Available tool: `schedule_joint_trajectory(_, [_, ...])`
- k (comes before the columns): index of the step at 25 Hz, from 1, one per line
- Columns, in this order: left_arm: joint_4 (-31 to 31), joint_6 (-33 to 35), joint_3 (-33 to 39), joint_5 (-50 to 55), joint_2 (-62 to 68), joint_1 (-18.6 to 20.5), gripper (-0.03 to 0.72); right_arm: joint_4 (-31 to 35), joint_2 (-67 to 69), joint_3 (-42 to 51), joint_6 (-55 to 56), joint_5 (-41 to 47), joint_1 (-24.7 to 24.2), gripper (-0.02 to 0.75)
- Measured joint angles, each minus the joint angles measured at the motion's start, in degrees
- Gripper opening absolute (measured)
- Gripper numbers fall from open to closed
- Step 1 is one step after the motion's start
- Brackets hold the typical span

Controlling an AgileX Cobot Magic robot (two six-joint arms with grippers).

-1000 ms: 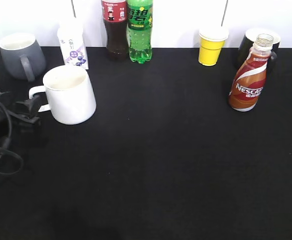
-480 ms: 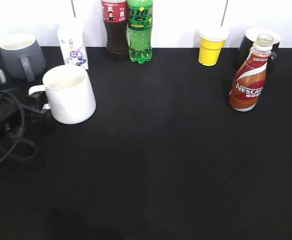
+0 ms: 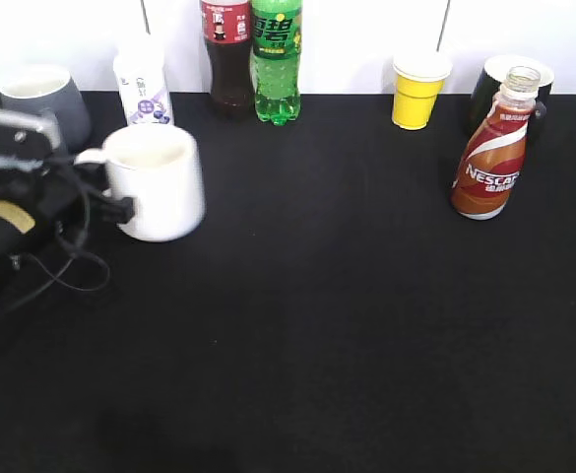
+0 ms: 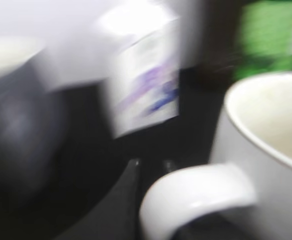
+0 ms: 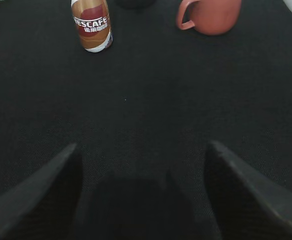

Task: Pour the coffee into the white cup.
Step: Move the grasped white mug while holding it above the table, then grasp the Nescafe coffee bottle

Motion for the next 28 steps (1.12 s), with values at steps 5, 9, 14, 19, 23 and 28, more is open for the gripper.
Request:
schedule_joint_trajectory(5, [22.1,-11.9,-3.5,-0.9,-5.0,-0.1,0.071,0.0,0.0,0.0,0.0,0.0,0.0,0.573])
schedule_joint_trajectory(9, [37.5,-19.7,-9.2,-0.4,-5.0,-0.1,0.069,0.0,0.0,0.0,0.0,0.0,0.0,0.573])
schedule_joint_trajectory(14, [42.1,-20.4,-9.3,-0.3,-5.1,-0.1,0.069,0.0,2.5,-1.0,0.0,-4.1,0.0,0.573])
schedule_joint_trajectory(19, [42.2,-20.8,-9.3,-0.2,-5.1,-0.1,0.069,0.9,27.8,-1.3,-1.3,-32.1,0.0,0.573])
schedule_joint_trajectory(23, [42.2,-20.8,-9.3,0.5,-5.1,-0.1,0.069,1.5,46.5,7.6,-2.8,-63.0,0.0,0.573])
schedule_joint_trajectory(28, [42.2,-20.8,-9.3,2.3,-5.1,-0.1,0.069,1.3,68.2,11.5,-2.9,-86.6,0.0,0.573])
